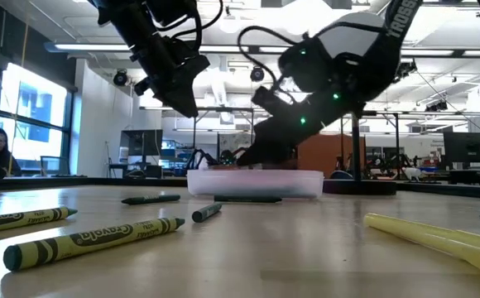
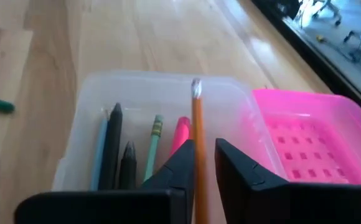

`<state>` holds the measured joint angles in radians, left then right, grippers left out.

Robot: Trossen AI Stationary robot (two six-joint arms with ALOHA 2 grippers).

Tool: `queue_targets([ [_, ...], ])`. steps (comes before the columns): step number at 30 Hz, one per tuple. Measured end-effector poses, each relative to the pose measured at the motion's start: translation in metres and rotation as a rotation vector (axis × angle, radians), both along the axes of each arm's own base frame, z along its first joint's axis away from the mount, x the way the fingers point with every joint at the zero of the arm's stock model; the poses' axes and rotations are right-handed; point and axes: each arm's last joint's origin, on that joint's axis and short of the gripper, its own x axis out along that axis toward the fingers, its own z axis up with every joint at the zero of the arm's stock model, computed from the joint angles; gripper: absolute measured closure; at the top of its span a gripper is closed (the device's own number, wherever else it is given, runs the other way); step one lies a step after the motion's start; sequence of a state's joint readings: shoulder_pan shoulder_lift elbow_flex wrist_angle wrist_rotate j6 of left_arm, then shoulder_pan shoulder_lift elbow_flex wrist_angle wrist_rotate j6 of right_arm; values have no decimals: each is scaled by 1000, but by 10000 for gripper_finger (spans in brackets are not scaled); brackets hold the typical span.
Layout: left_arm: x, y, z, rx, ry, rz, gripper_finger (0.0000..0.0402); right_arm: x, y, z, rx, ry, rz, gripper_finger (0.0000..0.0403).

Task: Pick & place school supplies into a supply box
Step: Put the orange pencil into the transparent supply box, then put the green scissors into the transparent supply box

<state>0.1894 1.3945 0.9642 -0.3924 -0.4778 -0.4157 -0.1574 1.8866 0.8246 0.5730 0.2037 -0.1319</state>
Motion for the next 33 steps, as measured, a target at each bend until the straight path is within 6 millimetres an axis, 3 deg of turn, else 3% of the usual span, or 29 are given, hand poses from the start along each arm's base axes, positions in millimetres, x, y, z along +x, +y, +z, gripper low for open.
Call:
queue_targets([
  [10,0,0,0,6,10,-15,289,7,-1,3,54,150,-47,332],
  [15,0,0,0,6,10,-15,289,10,8,16,134,175,-16,335],
  [19,0,0,0,6,13,-14,289,7,30,40,157,191,8,336],
  [25,0,0,0,6,13,-14,289,-24,77,78,144,284,68,336],
  [30,0,0,0,7,16,-12,289,-60,121,101,382,349,101,336],
  [33,0,0,0,11,10,-10,289,-78,151,104,477,398,78,336],
])
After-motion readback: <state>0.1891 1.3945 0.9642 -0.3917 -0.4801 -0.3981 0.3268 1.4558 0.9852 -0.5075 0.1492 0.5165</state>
